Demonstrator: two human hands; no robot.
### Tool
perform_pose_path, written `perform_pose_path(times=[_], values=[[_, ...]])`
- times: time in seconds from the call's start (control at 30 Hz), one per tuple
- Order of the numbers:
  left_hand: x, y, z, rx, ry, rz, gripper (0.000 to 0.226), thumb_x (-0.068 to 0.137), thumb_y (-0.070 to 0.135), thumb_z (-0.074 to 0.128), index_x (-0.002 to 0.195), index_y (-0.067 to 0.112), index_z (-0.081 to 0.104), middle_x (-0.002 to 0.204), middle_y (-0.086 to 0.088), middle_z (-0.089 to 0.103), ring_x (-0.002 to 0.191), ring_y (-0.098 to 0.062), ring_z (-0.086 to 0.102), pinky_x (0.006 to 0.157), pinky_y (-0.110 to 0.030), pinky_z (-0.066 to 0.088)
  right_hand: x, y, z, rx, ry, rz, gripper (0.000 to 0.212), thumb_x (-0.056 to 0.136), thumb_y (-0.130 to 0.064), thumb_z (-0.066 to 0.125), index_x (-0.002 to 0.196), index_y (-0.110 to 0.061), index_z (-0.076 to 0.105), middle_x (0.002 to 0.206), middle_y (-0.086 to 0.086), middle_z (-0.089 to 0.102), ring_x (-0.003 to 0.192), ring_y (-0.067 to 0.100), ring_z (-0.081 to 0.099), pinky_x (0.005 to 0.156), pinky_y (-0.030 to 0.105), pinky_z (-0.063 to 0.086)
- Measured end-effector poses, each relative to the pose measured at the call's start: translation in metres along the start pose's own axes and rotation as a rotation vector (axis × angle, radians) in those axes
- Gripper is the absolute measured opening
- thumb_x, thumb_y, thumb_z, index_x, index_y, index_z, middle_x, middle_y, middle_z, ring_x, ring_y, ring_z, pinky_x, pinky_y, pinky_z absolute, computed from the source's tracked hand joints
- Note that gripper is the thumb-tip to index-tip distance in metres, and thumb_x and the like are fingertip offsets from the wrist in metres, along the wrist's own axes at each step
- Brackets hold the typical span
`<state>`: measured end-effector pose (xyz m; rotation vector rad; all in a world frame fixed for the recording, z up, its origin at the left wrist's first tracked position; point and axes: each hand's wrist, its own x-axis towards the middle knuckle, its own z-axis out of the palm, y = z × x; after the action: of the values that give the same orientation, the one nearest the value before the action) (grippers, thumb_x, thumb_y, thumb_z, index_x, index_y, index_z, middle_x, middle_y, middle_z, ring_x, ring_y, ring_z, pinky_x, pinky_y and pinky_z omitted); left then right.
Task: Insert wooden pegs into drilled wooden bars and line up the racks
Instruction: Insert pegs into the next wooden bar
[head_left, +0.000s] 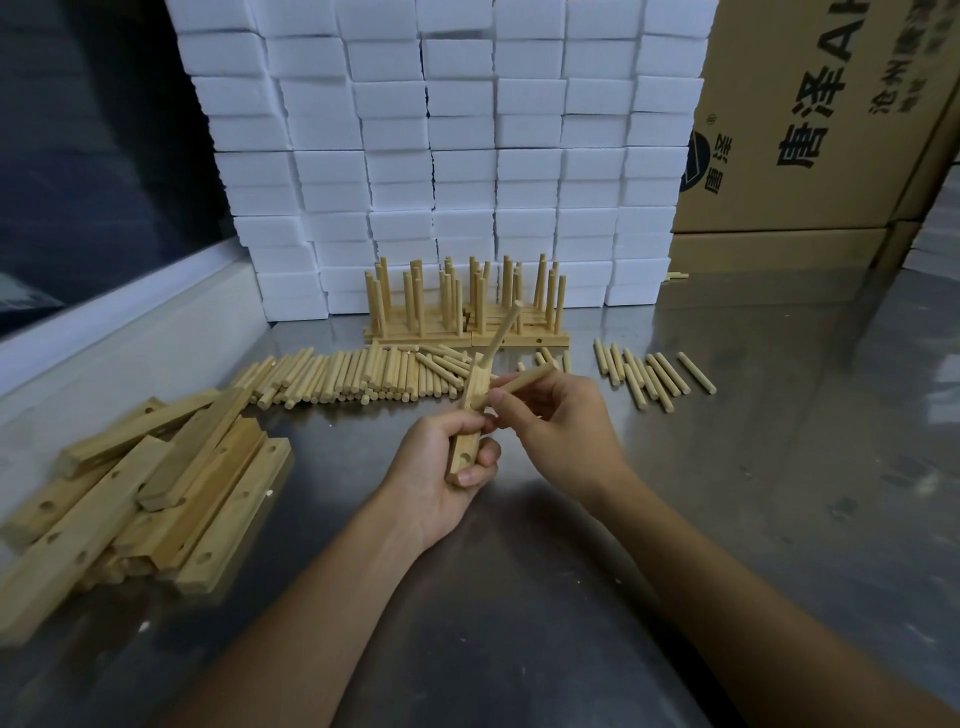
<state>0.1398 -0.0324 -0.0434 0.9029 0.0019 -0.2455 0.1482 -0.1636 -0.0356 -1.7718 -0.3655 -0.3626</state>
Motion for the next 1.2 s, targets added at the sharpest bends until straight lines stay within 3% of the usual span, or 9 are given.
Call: perform_pose_path(times=[0.17, 0.33, 0.8, 1.03, 1.2], values=[[0.001, -0.002, 0.0, 0.031, 0.005, 0.011, 0.035, 0.093, -0.004, 0.035, 0.109, 0.007, 0.065, 0.073, -0.006, 0.055, 0.043, -0.009, 0.042, 0.028, -0.015, 0.026, 0.002, -0.003, -0.002, -0.239, -0.011, -0.143, 0.004, 0.091, -0.013, 0.069, 0.088, -0.013, 0.072, 0.077, -0.014, 0.07, 0.074, 0.001, 0.069, 0.07, 0.016, 0.056], [0.003, -0.003, -0.001, 0.071, 0.033, 0.017, 0.03, 0.094, -0.004, 0.035, 0.1, 0.005, 0.063, 0.067, -0.005, 0.052, 0.043, -0.009, 0.042, 0.028, -0.016, 0.025, 0.007, -0.007, 0.003, -0.37, -0.018, -0.202, 0.013, 0.092, -0.019, 0.068, 0.093, -0.007, 0.073, 0.082, 0.0, 0.073, 0.077, 0.011, 0.069, 0.074, 0.035, 0.058], [0.002, -0.001, 0.001, 0.052, 0.038, -0.006, 0.03, 0.094, -0.006, 0.034, 0.107, 0.001, 0.059, 0.068, -0.005, 0.053, 0.041, -0.008, 0.041, 0.028, -0.015, 0.024, 0.01, -0.001, 0.009, -0.281, 0.066, -0.104, 0.022, 0.089, -0.025, 0.073, 0.082, -0.004, 0.069, 0.074, 0.003, 0.071, 0.071, 0.016, 0.068, 0.07, 0.042, 0.057], [0.003, -0.001, 0.002, 0.018, 0.068, -0.019, 0.025, 0.097, 0.0, 0.035, 0.105, 0.002, 0.059, 0.065, -0.006, 0.059, 0.042, -0.009, 0.047, 0.03, -0.016, 0.031, 0.008, 0.004, 0.019, -0.246, 0.08, -0.103, 0.021, 0.091, -0.029, 0.071, 0.079, -0.012, 0.072, 0.068, -0.006, 0.067, 0.066, 0.006, 0.063, 0.064, 0.03, 0.054], [0.002, 0.003, 0.001, -0.071, 0.069, -0.058, 0.025, 0.096, 0.002, 0.037, 0.107, -0.001, 0.059, 0.066, -0.007, 0.059, 0.048, -0.011, 0.05, 0.035, -0.017, 0.034, 0.006, 0.01, 0.015, -0.24, -0.012, -0.078, 0.02, 0.094, -0.035, 0.067, 0.094, -0.019, 0.077, 0.081, -0.009, 0.072, 0.071, 0.005, 0.067, 0.068, 0.027, 0.057]])
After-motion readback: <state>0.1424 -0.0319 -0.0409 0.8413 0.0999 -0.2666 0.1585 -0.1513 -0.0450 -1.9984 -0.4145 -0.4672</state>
